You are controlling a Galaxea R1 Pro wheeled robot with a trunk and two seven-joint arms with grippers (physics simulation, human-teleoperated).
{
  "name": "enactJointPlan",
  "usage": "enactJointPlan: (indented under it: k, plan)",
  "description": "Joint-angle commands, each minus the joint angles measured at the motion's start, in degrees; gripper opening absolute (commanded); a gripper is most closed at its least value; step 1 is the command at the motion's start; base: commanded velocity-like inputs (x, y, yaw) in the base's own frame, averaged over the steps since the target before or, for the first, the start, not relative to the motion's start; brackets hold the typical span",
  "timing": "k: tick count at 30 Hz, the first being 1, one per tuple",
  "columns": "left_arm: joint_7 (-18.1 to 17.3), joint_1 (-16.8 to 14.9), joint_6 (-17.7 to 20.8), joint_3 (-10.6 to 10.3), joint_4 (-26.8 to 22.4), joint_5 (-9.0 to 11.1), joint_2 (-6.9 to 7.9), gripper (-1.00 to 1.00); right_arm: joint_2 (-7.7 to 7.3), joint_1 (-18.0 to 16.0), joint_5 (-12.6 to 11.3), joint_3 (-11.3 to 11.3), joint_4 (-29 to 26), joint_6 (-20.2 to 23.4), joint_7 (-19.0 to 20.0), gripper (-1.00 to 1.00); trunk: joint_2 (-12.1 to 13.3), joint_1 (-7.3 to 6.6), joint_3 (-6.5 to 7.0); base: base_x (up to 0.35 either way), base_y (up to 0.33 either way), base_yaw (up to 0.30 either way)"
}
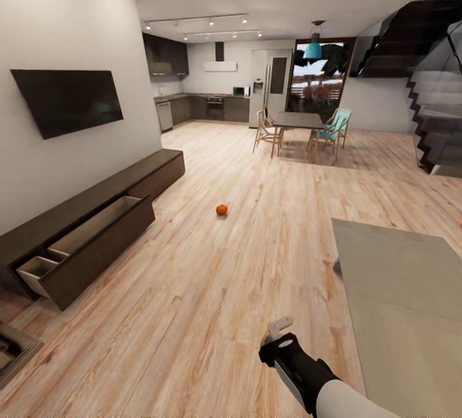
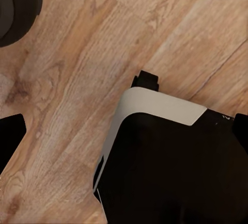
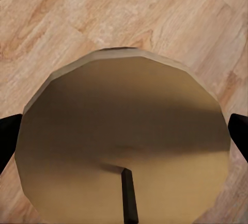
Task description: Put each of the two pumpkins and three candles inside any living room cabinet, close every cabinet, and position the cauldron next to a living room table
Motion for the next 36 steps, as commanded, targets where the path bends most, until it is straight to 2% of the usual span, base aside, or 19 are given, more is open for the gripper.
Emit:
enactJointPlan:
  k: [1,6,9,15,17,36]
  plan:
    - [0.0,0.0,0.0,0.0,0.0,0.0,0.08,1.0,0.0,0.0,0.1,0.0,0.0,-0.1,0.0,-1.0,0.0,0.0,-0.09,0.023,0.0,0.0]
    - [-0.1,0.0,-0.1,0.0,0.0,-0.1,0.35,1.0,-0.18,0.0,0.1,-0.2,0.1,-1.8,0.0,-1.0,0.0,0.0,-0.24,0.227,0.0,0.0]
    - [-0.1,0.0,-0.6,0.0,-0.1,-0.1,0.32,1.0,-0.45,0.1,0.0,-0.2,1.3,-6.6,0.0,-1.0,0.0,0.0,-0.25,0.322,0.0,0.0]
    - [-0.1,0.0,-1.1,0.0,-0.2,-0.1,-0.05,1.0,-0.01,0.5,0.1,-0.2,5.2,-14.6,0.0,-1.0,0.0,0.0,-0.26,0.335,0.0,0.0]
    - [-0.1,0.0,-1.1,0.0,-0.2,-0.1,-0.07,1.0,0.01,0.9,0.1,-0.2,6.3,-16.2,0.0,-1.0,0.0,0.0,-0.26,0.337,0.0,0.0]
    - [-0.1,0.0,-1.1,0.0,-0.2,-0.1,-0.17,1.0,-0.28,1.3,0.4,-0.2,8.7,-17.4,0.0,-1.0,0.0,0.0,-0.26,0.337,0.0,0.0]
